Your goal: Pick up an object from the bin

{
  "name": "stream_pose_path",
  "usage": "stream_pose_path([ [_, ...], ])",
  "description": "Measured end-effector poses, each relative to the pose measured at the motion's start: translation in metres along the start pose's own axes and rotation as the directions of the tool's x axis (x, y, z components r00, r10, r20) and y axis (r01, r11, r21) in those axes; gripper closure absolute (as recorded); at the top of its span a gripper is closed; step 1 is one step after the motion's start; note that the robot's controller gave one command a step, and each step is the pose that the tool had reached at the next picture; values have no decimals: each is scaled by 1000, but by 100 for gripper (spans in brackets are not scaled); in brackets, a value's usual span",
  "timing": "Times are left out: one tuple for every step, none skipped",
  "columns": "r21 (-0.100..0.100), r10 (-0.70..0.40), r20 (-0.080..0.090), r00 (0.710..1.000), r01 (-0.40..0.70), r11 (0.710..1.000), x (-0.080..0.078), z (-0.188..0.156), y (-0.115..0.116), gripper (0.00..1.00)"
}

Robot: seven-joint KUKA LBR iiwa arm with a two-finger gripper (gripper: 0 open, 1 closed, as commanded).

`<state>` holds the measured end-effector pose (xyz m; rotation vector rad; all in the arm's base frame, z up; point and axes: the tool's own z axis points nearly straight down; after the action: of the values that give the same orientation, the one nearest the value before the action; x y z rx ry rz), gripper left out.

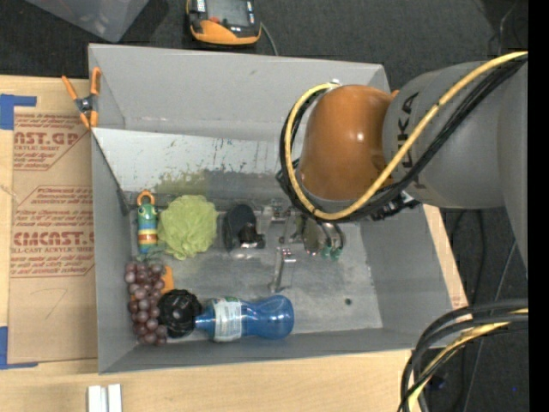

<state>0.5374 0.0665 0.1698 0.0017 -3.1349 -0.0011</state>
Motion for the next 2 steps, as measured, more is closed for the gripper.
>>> stream_pose_path([
  [0,1,8,1000,-1,1000,-2,-5,-1,0],
  [1,0,4,1000,0,1000,50,92,48,0],
])
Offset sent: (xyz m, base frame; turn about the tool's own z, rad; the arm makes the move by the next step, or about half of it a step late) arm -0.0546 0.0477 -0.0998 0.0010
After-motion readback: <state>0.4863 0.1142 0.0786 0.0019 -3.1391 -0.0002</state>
